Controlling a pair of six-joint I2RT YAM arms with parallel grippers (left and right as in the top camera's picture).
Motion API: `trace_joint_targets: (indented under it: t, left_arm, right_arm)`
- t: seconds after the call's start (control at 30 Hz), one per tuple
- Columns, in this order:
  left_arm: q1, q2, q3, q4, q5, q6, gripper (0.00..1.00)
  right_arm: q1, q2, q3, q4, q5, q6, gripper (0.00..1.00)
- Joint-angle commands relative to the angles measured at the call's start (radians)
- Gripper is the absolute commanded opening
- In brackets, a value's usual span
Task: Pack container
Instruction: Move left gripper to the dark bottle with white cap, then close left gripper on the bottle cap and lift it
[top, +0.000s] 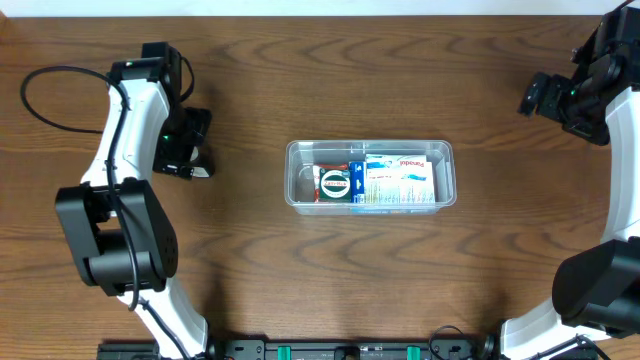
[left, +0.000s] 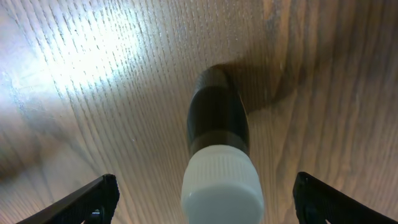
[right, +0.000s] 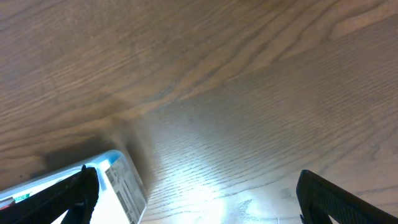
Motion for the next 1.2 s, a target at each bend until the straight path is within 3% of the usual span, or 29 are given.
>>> trace_joint_targets:
  t: [0.0,0.23,0.37,0.47,0.83,0.97,1.17]
  left_arm:
    - [0.003,0.019,-0.001,-0.008,-0.014,-0.002,0.9]
    - [0.004,0.019,-0.001,-0.011,-0.015,-0.001,0.88]
    - [0.004,0.019,-0.001,-0.01,-0.015,0.003,0.6]
    - [0.004,0.019,-0.001,-0.01,-0.015,0.014,0.48]
    - [0.004,0.019,-0.001,-0.006,-0.015,0.058,0.34]
    - [0.004,0.019,-0.001,0.008,-0.015,0.119,0.33]
    - [0.004,0.019,-0.001,0.019,-0.015,0.196,0.23]
  right_arm:
    - [-0.005,-0.011,0.013,0.0,0.003,0.004,0.99]
    - [-0.005,-0.011,0.013,0.0,0.003,0.004,0.99]
    - [-0.005,-0.011,0.013,0.0,0.003,0.004,0.99]
    - [-0.005,-0.011,0.013,0.0,0.003,0.004,0.99]
    - [-0.005,-0.011,0.013,0.0,0.003,0.004,0.99]
    - [-0.005,-0.011,0.013,0.0,0.003,0.004,0.99]
    - [-0.005,-0.011,0.013,0.0,0.003,0.004,0.99]
